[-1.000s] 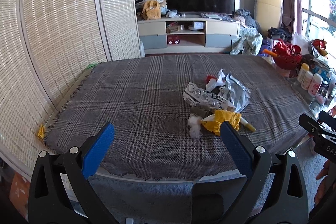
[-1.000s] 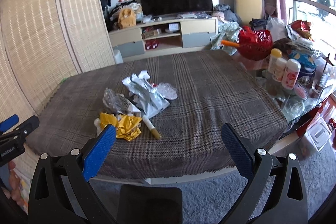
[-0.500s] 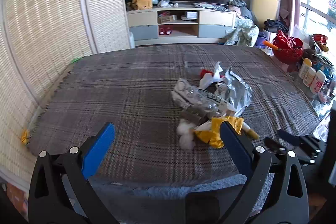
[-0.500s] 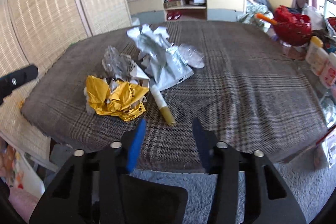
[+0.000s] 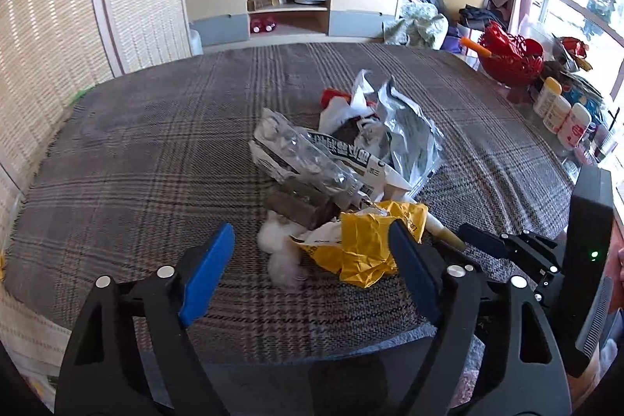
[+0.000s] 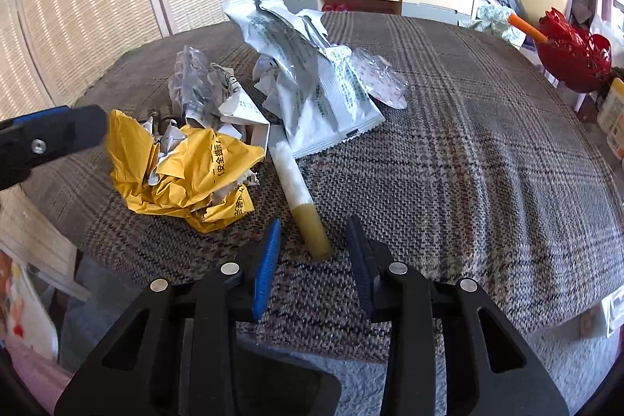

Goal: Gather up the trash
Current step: 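Reach the right tool to the white stick and close on it, then close the left tool on the yellow wrapper while the right tool lifts the stick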

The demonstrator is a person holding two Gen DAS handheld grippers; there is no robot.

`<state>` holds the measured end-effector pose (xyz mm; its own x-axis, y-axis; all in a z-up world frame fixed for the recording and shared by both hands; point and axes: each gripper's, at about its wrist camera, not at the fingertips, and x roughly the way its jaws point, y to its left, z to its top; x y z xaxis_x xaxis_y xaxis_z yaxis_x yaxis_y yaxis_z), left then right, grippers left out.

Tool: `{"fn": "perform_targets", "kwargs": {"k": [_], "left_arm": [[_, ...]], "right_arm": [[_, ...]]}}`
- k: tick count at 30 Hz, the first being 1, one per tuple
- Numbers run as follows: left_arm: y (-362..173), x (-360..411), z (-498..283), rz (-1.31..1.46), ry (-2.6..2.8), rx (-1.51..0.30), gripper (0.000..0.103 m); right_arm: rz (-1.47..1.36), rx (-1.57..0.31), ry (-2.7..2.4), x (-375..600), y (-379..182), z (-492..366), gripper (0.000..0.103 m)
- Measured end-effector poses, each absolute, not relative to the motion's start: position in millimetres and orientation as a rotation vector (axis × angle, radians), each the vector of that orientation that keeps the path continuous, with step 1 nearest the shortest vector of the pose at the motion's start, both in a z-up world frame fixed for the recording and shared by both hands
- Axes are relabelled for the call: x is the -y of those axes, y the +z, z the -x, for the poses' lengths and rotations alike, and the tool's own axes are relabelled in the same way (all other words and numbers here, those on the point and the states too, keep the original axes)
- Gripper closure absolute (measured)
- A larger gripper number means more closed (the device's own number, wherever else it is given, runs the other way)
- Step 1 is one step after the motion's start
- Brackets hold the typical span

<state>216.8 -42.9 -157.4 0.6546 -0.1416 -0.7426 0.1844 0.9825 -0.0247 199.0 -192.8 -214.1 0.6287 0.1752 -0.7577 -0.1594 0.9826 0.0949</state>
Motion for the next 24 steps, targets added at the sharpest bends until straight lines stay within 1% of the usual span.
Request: {"fn": "perform_targets", "kwargs": {"k": [1,7,12,16,17,18,24], "left_arm": [[-159.2,43.5,-218.3,-0.055,-0.190,-0.842,0.031],[-168.8,50.8,-224.6,-0.052,-0.228,-0.863,0.037],[-176.0,58.4,-229.5,-0.043,-0.271,-0.875,0.048],[-178.8,63.7,-230.3,-0.054,-0.287,-0.867,0.052],[-179.1,64.7,-230.3,-0.053,-0.293,-0.866,0.057],[-179.6,66.0,-230.1,-0.050,-0.302,-0.867,0.059],[-181.4,68.0,-226.6,-0.052,-0.312,-0.869,0.068]], "right_arm": [[-0.014,-0.868,0.181,194.4,-214.3,-198.5,0.080],[-0.023,-0.874,0.182,201.5,-214.7,-195.1,0.089],[-0.069,-0.898,0.188,212.1,-213.8,-186.9,0.090],[-0.092,-0.914,0.197,219.4,-213.0,-179.9,0.090],[-0.096,-0.916,0.198,218.6,-212.8,-179.2,0.090],[-0.103,-0.919,0.201,219.7,-212.8,-177.2,0.090],[-0.121,-0.924,0.198,218.9,-212.7,-165.9,0.090]]}}
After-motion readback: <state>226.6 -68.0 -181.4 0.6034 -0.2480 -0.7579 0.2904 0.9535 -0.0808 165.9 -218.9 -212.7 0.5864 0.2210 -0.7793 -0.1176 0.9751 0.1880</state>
